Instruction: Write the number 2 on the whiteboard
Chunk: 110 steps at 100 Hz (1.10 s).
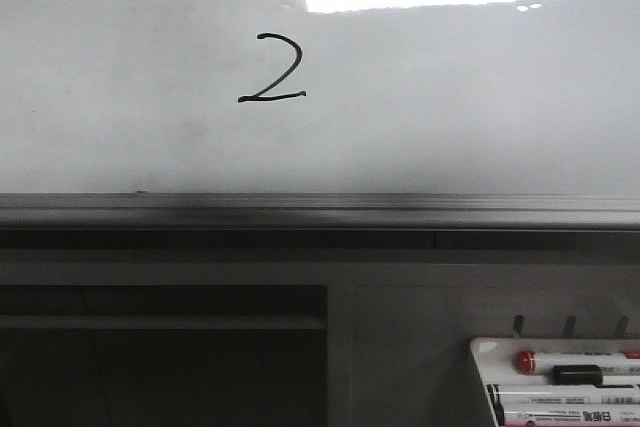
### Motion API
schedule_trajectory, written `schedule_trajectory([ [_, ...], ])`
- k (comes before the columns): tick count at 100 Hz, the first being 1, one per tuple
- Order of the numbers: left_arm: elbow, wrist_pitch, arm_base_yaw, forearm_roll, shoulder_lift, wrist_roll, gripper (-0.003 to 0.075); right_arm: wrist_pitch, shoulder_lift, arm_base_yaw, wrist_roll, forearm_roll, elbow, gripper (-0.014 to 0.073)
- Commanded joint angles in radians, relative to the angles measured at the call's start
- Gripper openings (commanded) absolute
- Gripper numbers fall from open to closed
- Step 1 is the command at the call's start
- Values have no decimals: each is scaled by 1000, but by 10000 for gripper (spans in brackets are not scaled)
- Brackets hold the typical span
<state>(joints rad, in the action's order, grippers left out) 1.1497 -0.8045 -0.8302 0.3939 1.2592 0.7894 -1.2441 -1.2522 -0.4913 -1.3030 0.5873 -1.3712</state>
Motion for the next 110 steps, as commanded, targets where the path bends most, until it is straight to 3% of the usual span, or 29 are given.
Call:
schedule_trajectory([
  [1,35,48,-9,33,-21,0,269,-6,24,1,-15,42,-23,-39],
  [38,35,48,-9,33,-21,0,93,-14,24,1,-15,42,-23,-39],
  [72,35,48,-9,33,-21,0,17,-14,24,1,-13,42,-23,-32],
  [81,35,48,-9,33,-21,0,-4,-13,24,1,-11,42,-23,33],
  [98,35,48,-9,33,-21,0,-20,-3,24,1,-7,40,-23,263],
  [110,35,36,-9,5,-21,0,-20,-3,56,30,11,12,-23,291],
])
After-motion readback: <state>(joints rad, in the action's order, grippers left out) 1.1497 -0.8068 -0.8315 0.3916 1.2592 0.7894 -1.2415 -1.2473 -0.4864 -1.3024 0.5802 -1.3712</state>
